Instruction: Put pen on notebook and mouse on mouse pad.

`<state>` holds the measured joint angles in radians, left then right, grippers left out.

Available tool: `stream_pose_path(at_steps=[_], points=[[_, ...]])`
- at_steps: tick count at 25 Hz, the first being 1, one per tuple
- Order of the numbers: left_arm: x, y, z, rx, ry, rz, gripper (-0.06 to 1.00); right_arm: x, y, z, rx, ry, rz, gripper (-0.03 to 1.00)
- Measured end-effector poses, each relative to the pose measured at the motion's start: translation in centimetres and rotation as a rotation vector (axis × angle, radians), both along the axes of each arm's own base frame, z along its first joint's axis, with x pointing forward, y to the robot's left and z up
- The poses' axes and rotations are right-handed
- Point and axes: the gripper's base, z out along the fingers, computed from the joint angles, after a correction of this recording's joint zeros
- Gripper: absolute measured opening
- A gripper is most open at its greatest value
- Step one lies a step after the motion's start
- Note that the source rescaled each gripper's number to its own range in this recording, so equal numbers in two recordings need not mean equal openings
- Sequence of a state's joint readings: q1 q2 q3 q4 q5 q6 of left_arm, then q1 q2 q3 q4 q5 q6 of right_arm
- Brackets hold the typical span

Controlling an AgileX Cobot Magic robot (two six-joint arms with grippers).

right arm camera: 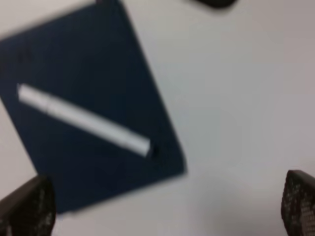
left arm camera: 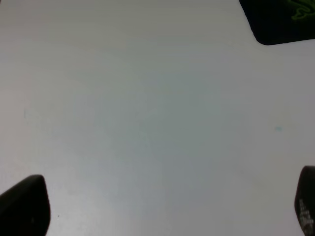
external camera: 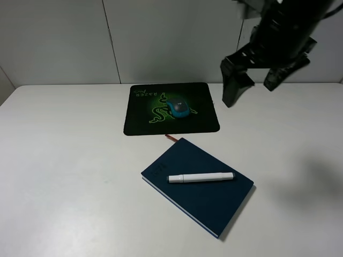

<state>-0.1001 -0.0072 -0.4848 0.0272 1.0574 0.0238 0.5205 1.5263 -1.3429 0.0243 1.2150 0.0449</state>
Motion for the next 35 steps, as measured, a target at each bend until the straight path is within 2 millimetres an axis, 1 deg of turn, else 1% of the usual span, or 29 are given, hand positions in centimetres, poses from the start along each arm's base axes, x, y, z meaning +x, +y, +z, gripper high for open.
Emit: stream_pose_path(at_steps=[6, 10, 15, 19, 23, 27, 31, 35], points=[[0.0, 0.0, 0.0, 0.000, 0.000, 0.000, 1.00, -6.4, -3.7, -0.3, 0.005, 0.005, -0.026, 1.00], [0.0, 0.0, 0.0, 0.000, 0.000, 0.000, 1.00, -10.0, -5.7, -0.8, 0.015, -0.012, -0.028, 1.00], [0.0, 0.0, 0.0, 0.000, 0.000, 0.000, 1.00, -14.5, -8.5, -1.1, 0.050, -0.098, -0.028, 1.00], [0.0, 0.0, 0.0, 0.000, 0.000, 0.000, 1.00, -17.7, -10.5, -1.7, 0.138, -0.241, -0.055, 1.00], [0.0, 0.0, 0.0, 0.000, 0.000, 0.000, 1.00, -19.7, -12.5, -2.5, 0.203, -0.389, -0.188, 1.00], [0.0, 0.0, 0.0, 0.000, 0.000, 0.000, 1.00, -21.5, -14.1, -3.5, 0.198, -0.497, -0.354, 1.00], [0.0, 0.0, 0.0, 0.000, 0.000, 0.000, 1.00, -23.3, -14.8, -3.8, 0.177, -0.621, -0.467, 1.00], [0.0, 0.0, 0.0, 0.000, 0.000, 0.000, 1.00, -25.1, -15.0, -4.0, 0.184, -0.762, -0.518, 1.00]])
